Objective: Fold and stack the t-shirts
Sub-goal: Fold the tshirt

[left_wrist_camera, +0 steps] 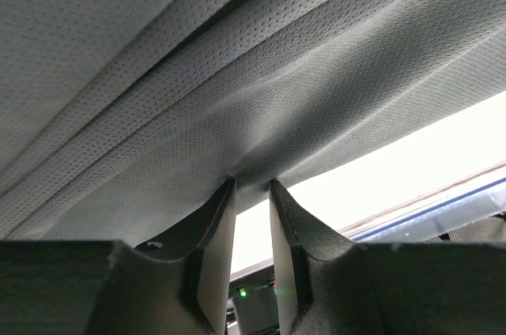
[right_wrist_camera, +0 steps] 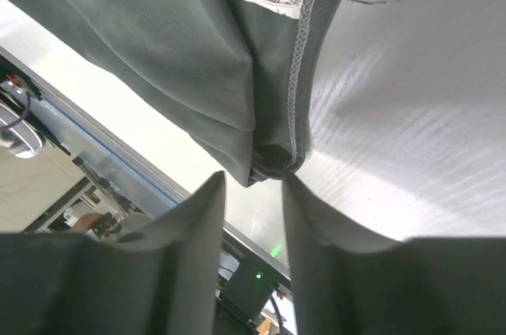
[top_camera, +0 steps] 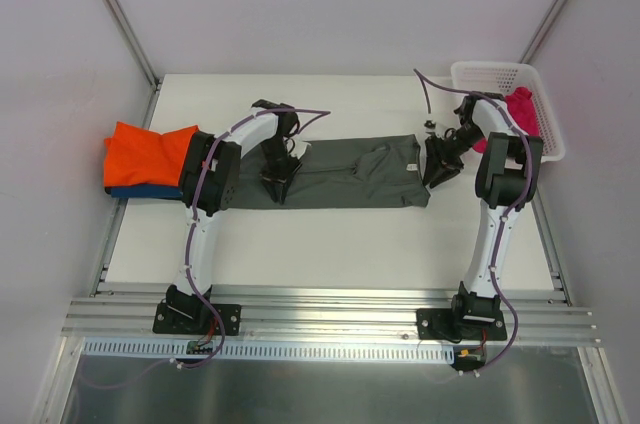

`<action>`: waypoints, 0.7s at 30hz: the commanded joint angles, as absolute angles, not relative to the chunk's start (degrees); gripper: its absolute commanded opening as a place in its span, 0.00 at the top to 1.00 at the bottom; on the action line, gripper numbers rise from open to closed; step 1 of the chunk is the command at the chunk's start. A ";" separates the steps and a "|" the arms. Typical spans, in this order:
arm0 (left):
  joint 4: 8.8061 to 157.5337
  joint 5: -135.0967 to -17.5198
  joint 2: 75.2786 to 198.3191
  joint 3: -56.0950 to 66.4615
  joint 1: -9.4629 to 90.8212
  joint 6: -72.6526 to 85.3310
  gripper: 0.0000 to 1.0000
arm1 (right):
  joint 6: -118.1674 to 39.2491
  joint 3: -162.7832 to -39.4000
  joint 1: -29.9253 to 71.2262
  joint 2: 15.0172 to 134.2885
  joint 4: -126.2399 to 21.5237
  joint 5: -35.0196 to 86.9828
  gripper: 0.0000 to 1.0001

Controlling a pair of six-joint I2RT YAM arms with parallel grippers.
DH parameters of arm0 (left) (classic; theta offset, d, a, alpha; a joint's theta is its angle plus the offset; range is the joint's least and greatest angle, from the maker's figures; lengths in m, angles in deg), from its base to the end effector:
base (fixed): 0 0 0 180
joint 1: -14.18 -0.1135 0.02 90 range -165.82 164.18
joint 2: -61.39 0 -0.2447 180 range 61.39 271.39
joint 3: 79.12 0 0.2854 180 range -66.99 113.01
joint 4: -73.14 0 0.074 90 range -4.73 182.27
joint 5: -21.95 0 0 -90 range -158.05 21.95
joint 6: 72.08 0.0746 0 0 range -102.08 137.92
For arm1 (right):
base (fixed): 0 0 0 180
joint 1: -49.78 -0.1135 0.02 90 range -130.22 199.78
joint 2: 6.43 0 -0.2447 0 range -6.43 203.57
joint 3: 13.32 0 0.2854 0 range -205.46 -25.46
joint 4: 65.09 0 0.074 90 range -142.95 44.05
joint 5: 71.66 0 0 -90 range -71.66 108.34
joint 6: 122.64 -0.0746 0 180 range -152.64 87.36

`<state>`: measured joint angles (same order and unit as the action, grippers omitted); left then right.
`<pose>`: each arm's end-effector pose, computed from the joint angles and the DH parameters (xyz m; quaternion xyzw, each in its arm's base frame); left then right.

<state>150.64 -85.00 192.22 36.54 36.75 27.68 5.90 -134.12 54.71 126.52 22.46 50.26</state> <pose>0.4060 -0.1923 0.0788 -0.2720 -0.9507 0.1438 0.0393 0.4444 0.0013 0.0972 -0.2547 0.9238 0.2846 0.0259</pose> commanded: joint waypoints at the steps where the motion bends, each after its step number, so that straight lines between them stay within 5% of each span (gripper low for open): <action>1: 150.40 -83.69 189.55 39.62 37.47 29.08 0.76 | 5.68 -136.11 54.26 122.43 26.06 48.85 0.60; 2: 150.49 -83.34 189.10 40.84 37.47 29.26 0.73 | 5.50 -136.20 54.26 121.72 25.89 48.49 0.57; 5: 150.49 -81.76 186.56 43.66 37.47 30.31 0.48 | 4.80 -137.08 54.26 117.51 25.18 48.22 0.57; 6: 150.40 -81.32 185.94 44.28 37.47 30.66 0.32 | 4.36 -138.04 54.17 116.63 24.92 48.57 0.56; 10: 150.40 -81.67 182.34 48.13 36.95 31.89 0.05 | 1.55 -141.90 52.94 115.13 24.92 53.57 0.57; 21: 151.02 -79.21 188.21 55.10 31.68 31.20 0.03 | -7.33 -148.86 40.57 121.27 15.60 51.13 0.50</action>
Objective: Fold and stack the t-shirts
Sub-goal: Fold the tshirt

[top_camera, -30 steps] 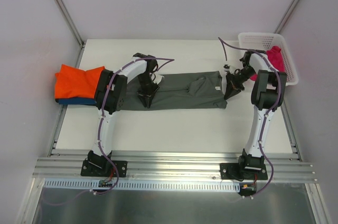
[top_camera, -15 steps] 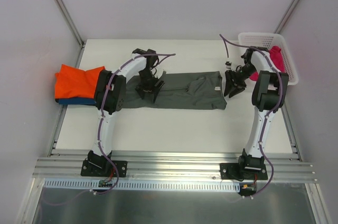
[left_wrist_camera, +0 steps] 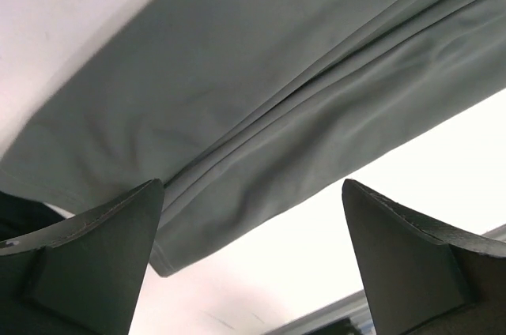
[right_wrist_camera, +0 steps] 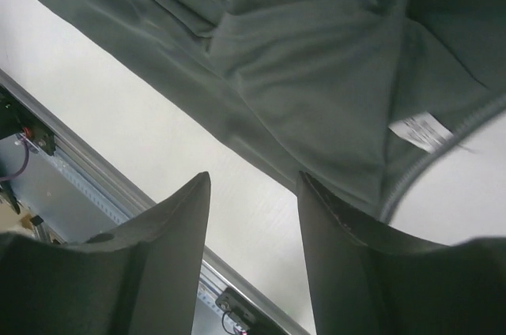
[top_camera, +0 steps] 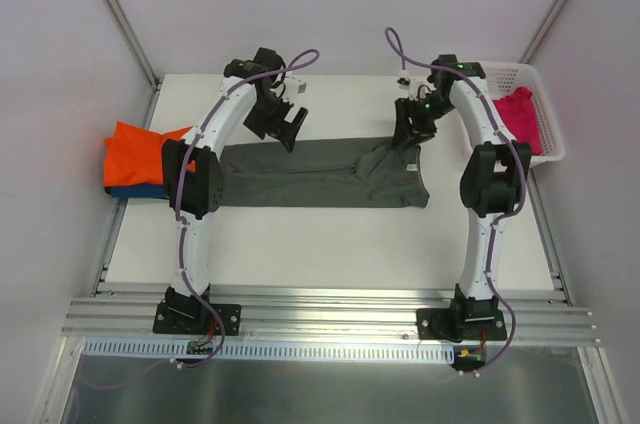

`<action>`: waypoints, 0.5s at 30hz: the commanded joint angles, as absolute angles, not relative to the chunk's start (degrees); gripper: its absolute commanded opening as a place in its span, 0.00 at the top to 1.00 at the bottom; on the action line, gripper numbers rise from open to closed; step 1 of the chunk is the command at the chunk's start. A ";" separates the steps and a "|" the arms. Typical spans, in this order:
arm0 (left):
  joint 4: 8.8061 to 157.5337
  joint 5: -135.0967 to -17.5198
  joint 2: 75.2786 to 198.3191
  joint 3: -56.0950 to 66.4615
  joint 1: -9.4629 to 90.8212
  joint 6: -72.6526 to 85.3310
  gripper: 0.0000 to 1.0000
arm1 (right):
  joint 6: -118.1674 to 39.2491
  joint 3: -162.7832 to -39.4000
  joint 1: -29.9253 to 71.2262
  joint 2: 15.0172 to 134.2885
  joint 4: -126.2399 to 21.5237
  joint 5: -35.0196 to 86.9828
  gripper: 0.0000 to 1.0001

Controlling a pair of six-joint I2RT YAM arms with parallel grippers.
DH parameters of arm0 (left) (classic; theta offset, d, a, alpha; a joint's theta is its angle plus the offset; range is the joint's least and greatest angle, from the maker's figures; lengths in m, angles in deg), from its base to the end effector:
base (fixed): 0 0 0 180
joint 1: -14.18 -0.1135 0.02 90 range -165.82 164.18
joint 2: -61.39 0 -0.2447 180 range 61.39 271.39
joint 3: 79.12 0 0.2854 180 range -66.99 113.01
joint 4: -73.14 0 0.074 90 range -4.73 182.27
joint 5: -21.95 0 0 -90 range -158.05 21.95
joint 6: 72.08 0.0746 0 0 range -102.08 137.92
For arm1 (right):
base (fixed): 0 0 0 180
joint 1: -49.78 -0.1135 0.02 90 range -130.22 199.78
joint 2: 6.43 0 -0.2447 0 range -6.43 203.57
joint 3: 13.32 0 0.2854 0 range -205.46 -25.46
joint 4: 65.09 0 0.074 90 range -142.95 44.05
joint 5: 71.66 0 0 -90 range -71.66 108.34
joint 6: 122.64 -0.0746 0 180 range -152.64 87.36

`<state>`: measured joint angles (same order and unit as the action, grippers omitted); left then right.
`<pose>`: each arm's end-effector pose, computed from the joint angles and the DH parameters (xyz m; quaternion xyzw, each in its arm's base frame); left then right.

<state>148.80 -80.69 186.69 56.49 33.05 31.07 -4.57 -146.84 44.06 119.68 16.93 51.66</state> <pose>0.4711 -0.1783 0.2309 0.2904 0.9269 -0.1180 0.2065 0.4769 0.0890 0.2165 -0.3126 0.8973 0.2539 0.1809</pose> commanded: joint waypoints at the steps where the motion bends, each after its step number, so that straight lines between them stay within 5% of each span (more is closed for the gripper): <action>1: 150.93 -79.64 188.31 53.35 31.41 30.76 0.04 | -7.42 -148.68 39.68 121.54 15.43 50.60 0.48; 15: 149.79 -83.87 194.90 51.84 24.37 28.38 0.07 | -8.82 -144.11 36.50 124.88 15.43 52.26 0.48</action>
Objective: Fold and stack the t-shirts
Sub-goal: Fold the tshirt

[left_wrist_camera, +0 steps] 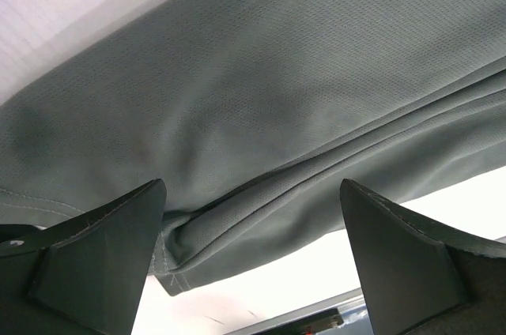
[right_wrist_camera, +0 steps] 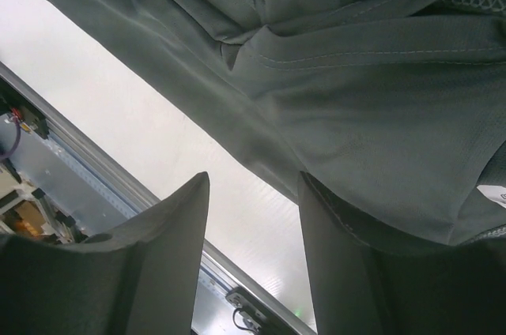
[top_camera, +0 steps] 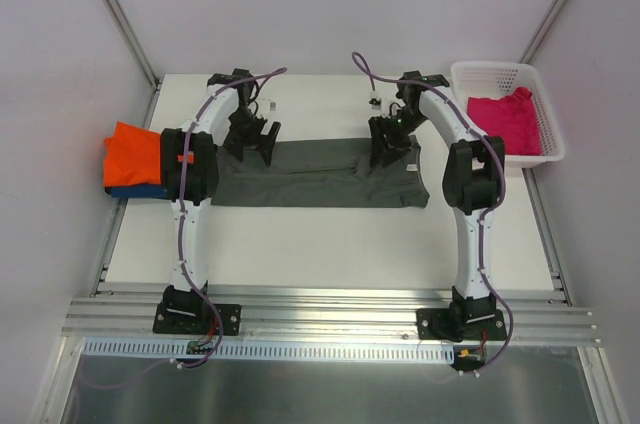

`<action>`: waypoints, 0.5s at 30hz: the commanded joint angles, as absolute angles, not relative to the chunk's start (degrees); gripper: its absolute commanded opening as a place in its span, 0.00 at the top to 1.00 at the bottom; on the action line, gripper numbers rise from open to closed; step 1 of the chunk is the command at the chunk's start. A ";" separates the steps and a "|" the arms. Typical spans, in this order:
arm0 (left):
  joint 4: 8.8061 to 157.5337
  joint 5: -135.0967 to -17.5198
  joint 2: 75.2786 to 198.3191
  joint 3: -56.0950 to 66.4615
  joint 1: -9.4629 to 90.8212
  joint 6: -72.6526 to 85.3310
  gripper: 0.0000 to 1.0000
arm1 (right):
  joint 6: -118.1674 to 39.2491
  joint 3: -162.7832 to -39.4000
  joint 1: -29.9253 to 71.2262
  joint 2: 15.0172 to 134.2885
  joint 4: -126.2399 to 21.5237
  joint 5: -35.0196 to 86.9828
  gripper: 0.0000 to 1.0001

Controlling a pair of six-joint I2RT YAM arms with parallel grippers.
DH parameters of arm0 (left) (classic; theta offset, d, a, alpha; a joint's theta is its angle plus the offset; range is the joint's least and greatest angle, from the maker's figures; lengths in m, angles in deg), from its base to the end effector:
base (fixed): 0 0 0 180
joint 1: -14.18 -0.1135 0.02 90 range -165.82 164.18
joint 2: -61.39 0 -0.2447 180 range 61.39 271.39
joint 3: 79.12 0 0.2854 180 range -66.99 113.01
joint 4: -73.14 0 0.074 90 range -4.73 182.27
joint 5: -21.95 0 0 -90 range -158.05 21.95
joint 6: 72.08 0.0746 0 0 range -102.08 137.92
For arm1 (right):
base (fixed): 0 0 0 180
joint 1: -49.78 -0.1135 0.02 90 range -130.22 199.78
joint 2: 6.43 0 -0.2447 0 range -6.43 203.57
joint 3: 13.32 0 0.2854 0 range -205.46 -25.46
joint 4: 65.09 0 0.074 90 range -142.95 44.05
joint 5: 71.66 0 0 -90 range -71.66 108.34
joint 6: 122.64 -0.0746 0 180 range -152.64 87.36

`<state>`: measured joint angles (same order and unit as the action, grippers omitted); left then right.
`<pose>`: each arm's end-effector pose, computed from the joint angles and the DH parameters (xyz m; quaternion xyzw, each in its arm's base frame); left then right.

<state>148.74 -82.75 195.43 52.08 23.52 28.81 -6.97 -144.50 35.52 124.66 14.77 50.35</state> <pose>0.4947 -0.1005 0.1321 0.1860 0.9691 -0.1259 0.1016 0.4657 0.1592 0.1633 -0.3500 0.8915 0.2647 0.1126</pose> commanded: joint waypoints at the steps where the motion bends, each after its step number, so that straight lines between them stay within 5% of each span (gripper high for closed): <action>1: 149.87 -83.35 194.90 51.32 24.37 28.46 0.07 | -9.44 -143.50 36.68 125.14 14.90 52.70 0.48; 15: 149.43 -78.50 196.12 47.71 22.97 28.99 0.08 | -11.46 -143.06 40.02 130.59 16.65 56.04 0.48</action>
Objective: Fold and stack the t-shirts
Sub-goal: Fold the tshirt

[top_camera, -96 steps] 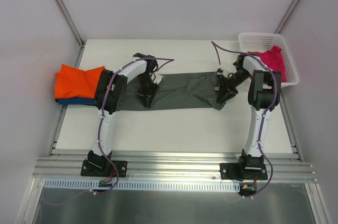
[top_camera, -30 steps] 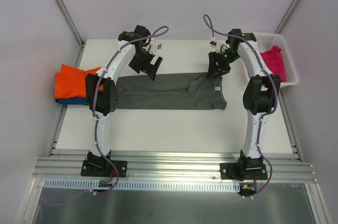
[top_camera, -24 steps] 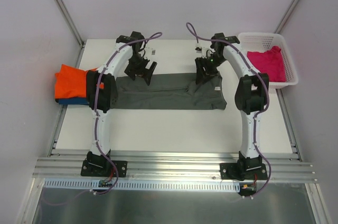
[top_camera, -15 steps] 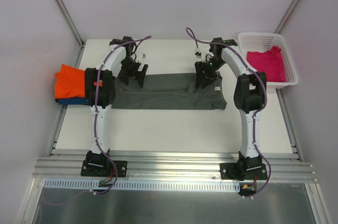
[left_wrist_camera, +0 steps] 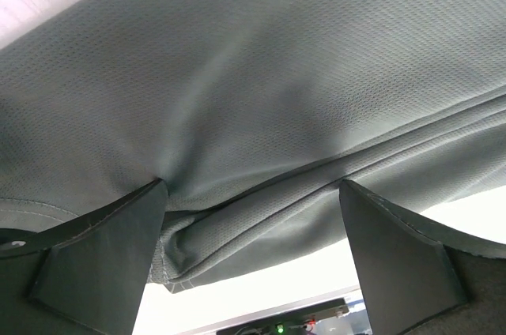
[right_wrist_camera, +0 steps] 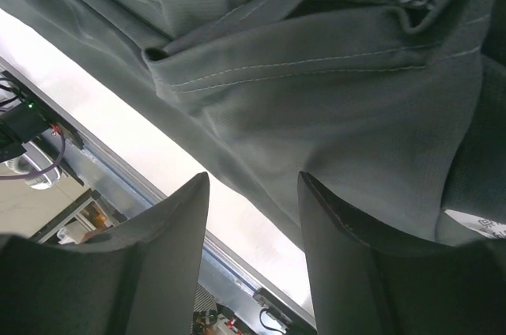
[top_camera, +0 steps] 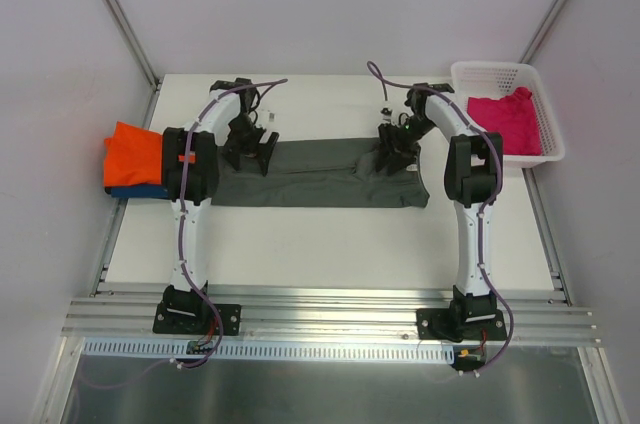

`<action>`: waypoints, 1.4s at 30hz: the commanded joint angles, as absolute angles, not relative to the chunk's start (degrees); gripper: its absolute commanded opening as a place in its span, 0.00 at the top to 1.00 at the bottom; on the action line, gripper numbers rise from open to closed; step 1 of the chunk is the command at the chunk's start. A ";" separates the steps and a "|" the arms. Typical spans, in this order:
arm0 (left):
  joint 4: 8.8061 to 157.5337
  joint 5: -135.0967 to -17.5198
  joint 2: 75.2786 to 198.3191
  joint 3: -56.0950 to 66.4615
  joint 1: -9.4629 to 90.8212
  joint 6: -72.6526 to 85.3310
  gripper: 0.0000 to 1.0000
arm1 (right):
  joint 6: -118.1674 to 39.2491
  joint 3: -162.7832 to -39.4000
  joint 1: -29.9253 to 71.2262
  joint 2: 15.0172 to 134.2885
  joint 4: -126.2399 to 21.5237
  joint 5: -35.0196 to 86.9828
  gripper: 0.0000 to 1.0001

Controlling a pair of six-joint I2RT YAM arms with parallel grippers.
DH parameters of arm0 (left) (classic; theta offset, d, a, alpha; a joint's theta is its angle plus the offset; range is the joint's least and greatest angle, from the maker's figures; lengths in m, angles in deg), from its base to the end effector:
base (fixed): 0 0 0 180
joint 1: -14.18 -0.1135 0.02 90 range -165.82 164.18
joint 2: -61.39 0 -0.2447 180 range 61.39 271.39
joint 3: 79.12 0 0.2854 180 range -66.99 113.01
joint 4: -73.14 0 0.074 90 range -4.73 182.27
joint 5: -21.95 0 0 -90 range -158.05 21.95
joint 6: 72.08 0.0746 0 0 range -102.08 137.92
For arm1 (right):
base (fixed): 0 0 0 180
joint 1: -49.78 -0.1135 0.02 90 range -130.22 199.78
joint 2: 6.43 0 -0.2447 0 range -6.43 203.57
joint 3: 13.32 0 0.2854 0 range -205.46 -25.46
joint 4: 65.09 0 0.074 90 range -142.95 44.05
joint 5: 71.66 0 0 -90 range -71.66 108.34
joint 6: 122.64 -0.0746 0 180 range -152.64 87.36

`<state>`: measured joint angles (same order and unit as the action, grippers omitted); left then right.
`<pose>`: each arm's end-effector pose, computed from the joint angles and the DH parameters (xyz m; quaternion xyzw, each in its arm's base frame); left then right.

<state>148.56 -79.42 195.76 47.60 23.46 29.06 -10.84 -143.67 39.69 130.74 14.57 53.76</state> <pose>0.4829 -0.0938 0.1044 0.1820 0.9765 -0.0979 0.0617 0.4759 0.1286 0.1114 -0.2706 0.9130 0.2995 0.0601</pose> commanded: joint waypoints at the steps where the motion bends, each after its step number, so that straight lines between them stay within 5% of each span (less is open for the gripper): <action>1: 149.52 -78.59 196.13 47.71 23.06 28.82 0.09 | -11.46 -143.14 40.20 130.85 16.92 56.13 0.48; 24: 146.36 -74.55 192.35 44.02 28.94 25.30 0.08 | -20.08 -158.69 42.66 135.95 4.97 50.69 0.46; 32: 144.78 -66.12 187.44 47.35 30.09 25.39 0.05 | -19.03 -156.94 43.97 131.66 2.60 49.11 0.45; 37: 143.81 -65.67 184.18 58.07 30.18 24.70 0.03 | -20.69 -144.22 44.50 119.80 -15.40 46.82 0.43; 42: 133.14 -71.64 177.95 55.84 30.35 23.28 0.12 | -20.95 -138.15 43.19 112.86 -16.65 46.65 0.42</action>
